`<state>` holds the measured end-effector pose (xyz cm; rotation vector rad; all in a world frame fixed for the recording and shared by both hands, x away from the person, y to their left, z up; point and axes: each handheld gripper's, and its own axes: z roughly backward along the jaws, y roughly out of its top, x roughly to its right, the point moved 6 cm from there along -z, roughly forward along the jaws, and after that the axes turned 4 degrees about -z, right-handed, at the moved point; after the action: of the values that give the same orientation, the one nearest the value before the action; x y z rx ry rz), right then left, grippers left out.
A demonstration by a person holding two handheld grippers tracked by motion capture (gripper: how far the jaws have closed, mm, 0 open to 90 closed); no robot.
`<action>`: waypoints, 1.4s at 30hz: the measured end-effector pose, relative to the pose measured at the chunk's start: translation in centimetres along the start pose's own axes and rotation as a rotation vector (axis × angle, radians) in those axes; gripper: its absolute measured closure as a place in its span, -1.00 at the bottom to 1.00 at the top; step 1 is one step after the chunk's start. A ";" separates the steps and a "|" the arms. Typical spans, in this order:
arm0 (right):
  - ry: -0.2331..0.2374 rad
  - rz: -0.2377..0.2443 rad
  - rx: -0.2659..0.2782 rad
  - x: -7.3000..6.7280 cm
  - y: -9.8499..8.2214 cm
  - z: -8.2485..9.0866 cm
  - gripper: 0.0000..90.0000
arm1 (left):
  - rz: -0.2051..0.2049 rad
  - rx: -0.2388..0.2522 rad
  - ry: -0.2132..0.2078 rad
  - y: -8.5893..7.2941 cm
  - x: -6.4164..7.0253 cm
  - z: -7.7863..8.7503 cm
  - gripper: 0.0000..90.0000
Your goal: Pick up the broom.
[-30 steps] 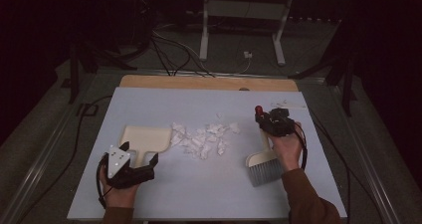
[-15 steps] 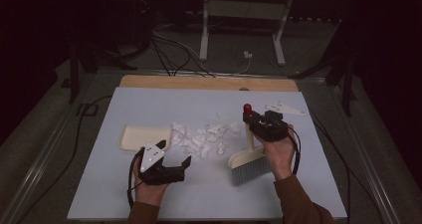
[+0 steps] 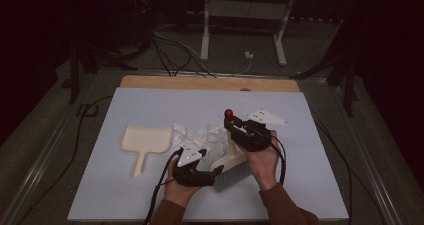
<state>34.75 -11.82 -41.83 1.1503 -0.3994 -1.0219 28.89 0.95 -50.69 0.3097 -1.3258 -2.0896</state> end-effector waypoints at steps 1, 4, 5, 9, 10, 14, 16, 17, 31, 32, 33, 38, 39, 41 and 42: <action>0.005 0.008 -0.002 -0.3 0.0 0.0 0.54 | 0.010 -0.010 -0.019 -0.1 0.1 -0.3 -0.27; 0.014 0.022 0.000 -0.9 -0.1 0.0 0.54 | 0.023 -0.056 -0.086 -0.5 0.5 -0.9 0.08; 0.018 0.024 0.002 -1.0 0.0 0.0 0.54 | 0.023 -0.076 -0.097 -0.7 0.5 -1.0 0.19; 0.043 0.034 0.000 -1.3 0.0 0.0 0.53 | 0.023 -0.125 -0.134 -1.1 0.8 -1.2 0.45; 0.043 0.034 0.000 -1.3 0.0 0.0 0.53 | 0.028 -0.128 -0.139 -1.1 0.7 -1.2 0.45; 0.119 0.011 0.016 -1.2 0.2 0.1 0.22 | 0.043 -0.136 -0.141 -1.2 0.3 -0.9 0.50; 0.161 -0.016 0.020 -1.0 0.3 0.2 -0.06 | 0.045 -0.135 -0.152 -1.2 0.4 -0.8 0.51; 0.176 -0.034 0.022 -0.9 0.4 0.2 -0.20 | 0.042 -0.132 -0.153 -1.2 0.4 -0.8 0.51; 0.287 0.064 -0.035 -1.0 -0.6 -0.2 -0.99 | 0.035 -0.121 -0.201 -0.5 0.9 0.6 0.53; 0.292 0.068 -0.034 -0.9 -0.6 -0.1 -0.99 | 0.035 -0.121 -0.201 -0.5 0.9 0.6 0.53; 0.304 0.075 -0.032 -0.9 -0.5 -0.1 -0.99 | 0.028 -0.120 -0.201 -0.4 0.9 0.8 0.53; 0.345 0.091 -0.032 -0.9 -0.4 0.3 -1.00 | -0.015 -0.100 -0.211 0.2 0.9 1.8 0.53; 0.375 0.101 -0.050 -0.9 -0.4 0.4 -1.00 | -0.025 -0.099 -0.210 0.3 0.9 2.0 0.54; 0.385 0.102 -0.057 -0.9 -0.5 0.5 -1.00 | -0.036 -0.096 -0.212 0.5 0.7 2.3 0.54; 0.405 0.102 -0.077 -0.7 -0.6 0.6 -1.00 | -0.040 -0.098 -0.212 0.6 0.7 2.5 0.54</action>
<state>33.69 -11.56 -41.99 1.2204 -0.0935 -0.6869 27.36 2.16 -48.91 0.0753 -1.3400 -2.2631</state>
